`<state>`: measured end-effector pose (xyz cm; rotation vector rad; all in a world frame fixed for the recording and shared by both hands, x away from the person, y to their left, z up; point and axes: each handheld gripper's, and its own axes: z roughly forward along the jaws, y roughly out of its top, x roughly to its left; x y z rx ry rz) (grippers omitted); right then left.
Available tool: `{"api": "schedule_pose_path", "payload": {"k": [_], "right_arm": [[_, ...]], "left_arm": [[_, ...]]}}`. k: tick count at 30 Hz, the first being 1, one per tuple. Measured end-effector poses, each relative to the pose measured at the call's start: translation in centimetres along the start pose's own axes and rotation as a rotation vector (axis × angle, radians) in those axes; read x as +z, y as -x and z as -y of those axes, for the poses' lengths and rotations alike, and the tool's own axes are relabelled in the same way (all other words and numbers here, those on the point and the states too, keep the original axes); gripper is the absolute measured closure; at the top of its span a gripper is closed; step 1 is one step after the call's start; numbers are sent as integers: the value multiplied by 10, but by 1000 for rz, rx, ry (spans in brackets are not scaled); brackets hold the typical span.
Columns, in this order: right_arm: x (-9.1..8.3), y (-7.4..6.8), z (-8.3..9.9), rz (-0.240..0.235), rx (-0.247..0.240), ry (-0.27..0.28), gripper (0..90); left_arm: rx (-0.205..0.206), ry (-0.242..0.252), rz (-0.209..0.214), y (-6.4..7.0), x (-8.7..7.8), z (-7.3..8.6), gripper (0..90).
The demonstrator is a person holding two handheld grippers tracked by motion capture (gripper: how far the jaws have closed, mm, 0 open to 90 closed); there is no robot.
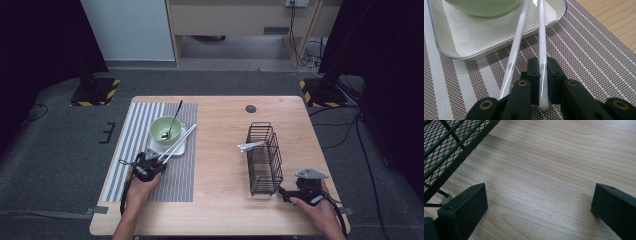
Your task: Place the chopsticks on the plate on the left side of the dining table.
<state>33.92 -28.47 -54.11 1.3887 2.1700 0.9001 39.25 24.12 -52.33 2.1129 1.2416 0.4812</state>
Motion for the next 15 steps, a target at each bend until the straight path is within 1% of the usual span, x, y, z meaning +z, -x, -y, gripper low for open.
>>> {"api": "schedule_pose_path", "payload": {"k": [15], "right_arm": [[0, 0, 0, 0, 0, 0, 5]], "left_arm": [[4, 0, -17, -1, -1, 0, 811]]}}
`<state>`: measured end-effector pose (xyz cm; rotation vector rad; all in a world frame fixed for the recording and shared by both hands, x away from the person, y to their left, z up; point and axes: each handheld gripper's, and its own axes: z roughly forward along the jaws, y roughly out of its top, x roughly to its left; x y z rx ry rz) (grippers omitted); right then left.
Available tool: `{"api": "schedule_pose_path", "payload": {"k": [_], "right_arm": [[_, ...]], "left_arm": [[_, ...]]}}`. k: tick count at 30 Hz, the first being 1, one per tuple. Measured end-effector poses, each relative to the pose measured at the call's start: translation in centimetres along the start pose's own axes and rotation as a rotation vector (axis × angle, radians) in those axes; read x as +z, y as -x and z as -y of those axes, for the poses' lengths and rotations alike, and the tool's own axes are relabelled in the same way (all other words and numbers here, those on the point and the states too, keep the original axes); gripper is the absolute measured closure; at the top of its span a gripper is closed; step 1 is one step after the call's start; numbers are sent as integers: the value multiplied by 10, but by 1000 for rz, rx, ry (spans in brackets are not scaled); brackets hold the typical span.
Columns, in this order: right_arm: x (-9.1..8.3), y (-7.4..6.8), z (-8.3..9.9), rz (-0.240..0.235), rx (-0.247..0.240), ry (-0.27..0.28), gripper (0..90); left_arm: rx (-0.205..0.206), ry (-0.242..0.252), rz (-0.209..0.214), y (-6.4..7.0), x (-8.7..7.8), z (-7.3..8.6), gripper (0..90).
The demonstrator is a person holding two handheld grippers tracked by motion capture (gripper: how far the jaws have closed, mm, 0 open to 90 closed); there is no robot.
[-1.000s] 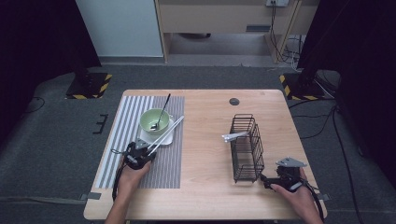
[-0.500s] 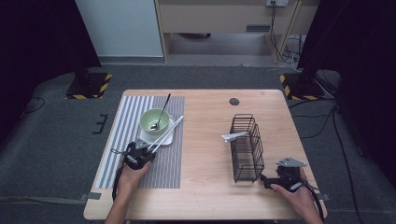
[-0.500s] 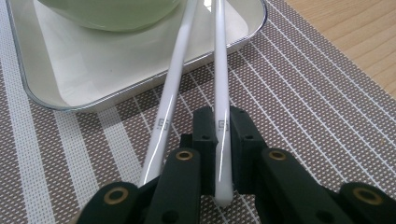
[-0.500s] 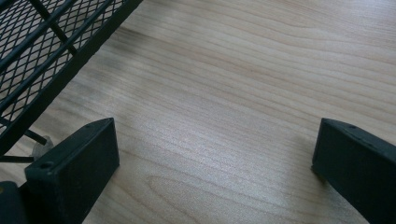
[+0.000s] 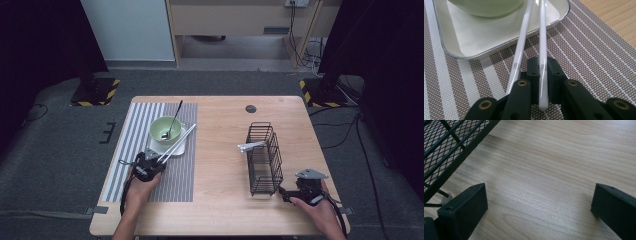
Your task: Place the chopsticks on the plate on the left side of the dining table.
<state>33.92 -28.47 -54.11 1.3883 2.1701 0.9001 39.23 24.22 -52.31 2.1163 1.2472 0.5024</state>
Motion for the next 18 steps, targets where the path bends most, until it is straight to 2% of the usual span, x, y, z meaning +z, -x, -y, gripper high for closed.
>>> {"api": "schedule_pose_path", "payload": {"k": [18], "right_arm": [[0, 0, 0, 1, 0, 0, 6]], "left_arm": [[2, 0, -3, -1, -2, 2, 799]]}}
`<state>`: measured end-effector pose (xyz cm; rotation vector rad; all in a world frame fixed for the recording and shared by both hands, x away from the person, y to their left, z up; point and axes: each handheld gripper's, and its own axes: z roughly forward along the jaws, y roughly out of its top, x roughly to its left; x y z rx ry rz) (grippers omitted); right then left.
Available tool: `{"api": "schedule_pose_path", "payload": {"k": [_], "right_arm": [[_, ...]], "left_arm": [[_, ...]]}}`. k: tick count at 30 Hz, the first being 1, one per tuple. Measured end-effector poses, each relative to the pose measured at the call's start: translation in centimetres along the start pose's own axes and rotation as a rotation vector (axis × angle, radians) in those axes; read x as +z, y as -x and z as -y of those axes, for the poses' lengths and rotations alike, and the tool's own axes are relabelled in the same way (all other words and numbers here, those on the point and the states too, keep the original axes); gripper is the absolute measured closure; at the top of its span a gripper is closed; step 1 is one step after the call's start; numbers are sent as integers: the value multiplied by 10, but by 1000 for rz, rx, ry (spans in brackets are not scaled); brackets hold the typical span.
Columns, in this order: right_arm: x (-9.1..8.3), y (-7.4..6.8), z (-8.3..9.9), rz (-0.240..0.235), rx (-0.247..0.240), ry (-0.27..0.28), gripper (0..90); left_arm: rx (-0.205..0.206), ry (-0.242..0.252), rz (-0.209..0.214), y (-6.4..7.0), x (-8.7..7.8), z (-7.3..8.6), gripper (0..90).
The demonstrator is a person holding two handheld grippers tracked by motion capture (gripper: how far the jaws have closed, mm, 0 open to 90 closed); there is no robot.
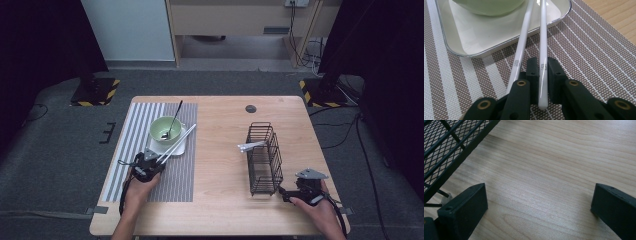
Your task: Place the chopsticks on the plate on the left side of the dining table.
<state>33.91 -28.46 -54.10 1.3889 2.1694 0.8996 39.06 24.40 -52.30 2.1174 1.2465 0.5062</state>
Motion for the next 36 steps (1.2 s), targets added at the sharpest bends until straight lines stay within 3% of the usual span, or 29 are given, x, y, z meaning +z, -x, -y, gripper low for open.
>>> {"api": "schedule_pose_path", "payload": {"k": [27, 33, 36], "right_arm": [[0, 0, 0, 0, 0, 0, 6], [0, 0, 0, 0, 0, 0, 6], [0, 0, 0, -1, 0, 0, 6]], "left_arm": [[8, 62, -28, 4, -11, -1, 701], [-3, 101, -30, 4, -17, -2, 677], [-8, 140, -43, 4, -24, -4, 616]]}}
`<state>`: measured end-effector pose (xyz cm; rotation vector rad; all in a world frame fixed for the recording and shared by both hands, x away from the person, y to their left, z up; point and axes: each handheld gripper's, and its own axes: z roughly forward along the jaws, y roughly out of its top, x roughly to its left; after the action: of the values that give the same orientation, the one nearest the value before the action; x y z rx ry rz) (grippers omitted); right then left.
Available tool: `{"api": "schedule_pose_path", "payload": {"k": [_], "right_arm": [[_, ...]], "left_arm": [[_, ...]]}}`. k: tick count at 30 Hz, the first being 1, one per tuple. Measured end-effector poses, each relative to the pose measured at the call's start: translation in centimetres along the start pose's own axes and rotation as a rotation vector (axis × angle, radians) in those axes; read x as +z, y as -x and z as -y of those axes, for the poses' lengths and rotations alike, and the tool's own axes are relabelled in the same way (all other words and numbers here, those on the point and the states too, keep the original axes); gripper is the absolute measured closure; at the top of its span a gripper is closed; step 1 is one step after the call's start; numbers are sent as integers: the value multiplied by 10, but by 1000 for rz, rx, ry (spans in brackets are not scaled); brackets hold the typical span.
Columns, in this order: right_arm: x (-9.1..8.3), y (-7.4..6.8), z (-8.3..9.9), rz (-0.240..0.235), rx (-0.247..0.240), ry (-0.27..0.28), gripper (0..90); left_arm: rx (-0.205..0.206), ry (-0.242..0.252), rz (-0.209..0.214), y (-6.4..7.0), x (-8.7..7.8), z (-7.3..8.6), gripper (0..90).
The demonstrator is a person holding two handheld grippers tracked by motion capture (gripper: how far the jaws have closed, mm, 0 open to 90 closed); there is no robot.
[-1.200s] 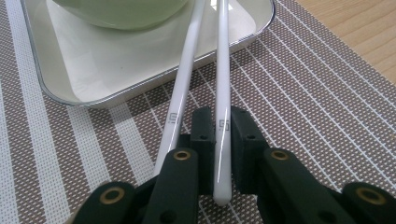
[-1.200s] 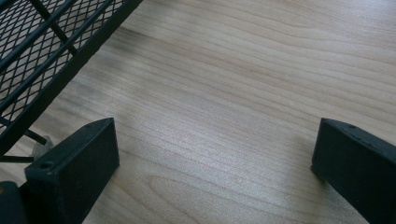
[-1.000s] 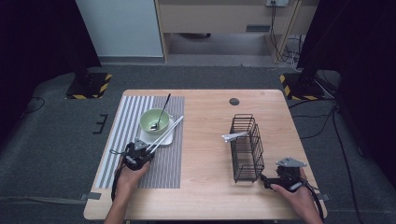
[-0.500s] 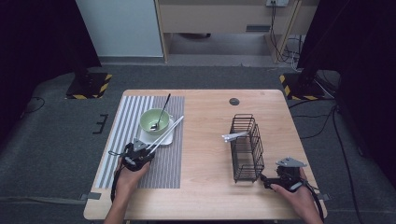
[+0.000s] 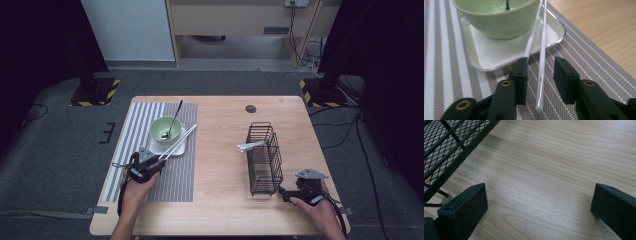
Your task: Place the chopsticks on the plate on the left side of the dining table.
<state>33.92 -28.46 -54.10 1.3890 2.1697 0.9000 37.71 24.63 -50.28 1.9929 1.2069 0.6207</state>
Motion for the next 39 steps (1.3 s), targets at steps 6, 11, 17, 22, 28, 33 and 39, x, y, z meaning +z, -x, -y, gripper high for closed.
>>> {"api": "schedule_pose_path", "payload": {"k": [6, 11, 17, 22, 28, 33, 39], "right_arm": [[0, 0, 0, -1, -1, 0, 6], [0, 0, 0, -1, -1, 0, 6], [0, 0, 0, -1, -1, 0, 6], [0, 0, 0, -1, -1, 0, 6], [0, 0, 0, -1, -1, 0, 5], [0, 0, 0, -1, -1, 0, 5], [0, 0, 0, -2, -1, 0, 6]], "left_arm": [[-35, 67, -39, -6, -11, -1, 503], [-47, 55, -53, -10, -13, 4, 417], [-83, 49, -63, -9, -21, 14, 377], [-60, 8, -68, -7, -19, 22, 360], [-32, -21, -55, -5, -5, 23, 338], [-14, -39, -66, -5, 4, 22, 333], [8, -55, -69, -3, 10, 19, 391]]}}
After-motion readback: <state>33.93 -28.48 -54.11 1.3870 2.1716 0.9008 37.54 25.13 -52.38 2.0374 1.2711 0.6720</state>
